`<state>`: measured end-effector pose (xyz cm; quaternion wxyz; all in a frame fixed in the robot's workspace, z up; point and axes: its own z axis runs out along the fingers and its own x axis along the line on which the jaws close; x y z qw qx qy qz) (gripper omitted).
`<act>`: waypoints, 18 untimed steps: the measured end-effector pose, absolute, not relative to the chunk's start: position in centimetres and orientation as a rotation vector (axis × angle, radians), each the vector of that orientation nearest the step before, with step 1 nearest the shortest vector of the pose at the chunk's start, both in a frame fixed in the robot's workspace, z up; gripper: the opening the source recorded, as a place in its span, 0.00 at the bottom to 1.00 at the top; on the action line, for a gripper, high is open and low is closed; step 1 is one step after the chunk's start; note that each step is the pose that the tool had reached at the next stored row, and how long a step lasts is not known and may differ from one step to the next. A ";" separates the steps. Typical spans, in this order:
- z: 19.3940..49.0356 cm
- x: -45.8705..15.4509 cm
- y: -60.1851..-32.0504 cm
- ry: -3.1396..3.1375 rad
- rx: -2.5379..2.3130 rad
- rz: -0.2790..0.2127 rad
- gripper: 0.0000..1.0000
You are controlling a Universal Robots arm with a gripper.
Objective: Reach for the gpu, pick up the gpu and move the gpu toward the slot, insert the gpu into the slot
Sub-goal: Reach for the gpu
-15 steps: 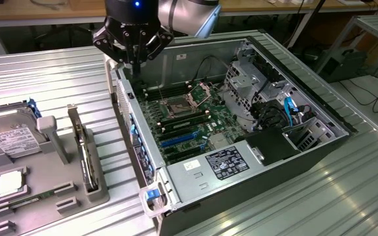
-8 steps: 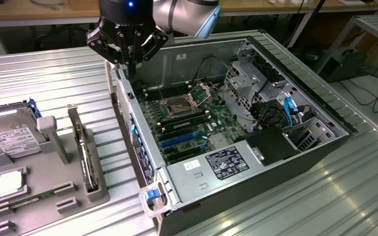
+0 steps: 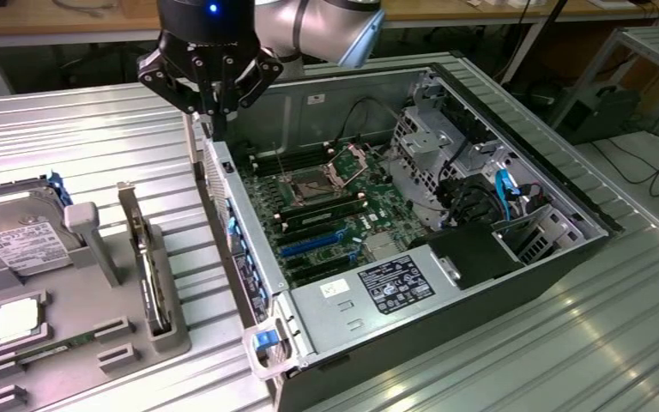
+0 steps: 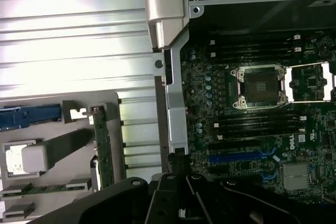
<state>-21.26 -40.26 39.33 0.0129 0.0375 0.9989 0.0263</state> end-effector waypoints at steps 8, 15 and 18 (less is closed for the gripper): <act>39.3 -22.1 -40.3 3.113 0.117 0.082 0.11; 39.3 -22.9 -40.3 3.113 0.117 0.082 0.11; 39.3 -23.2 -40.4 3.113 0.117 0.082 0.11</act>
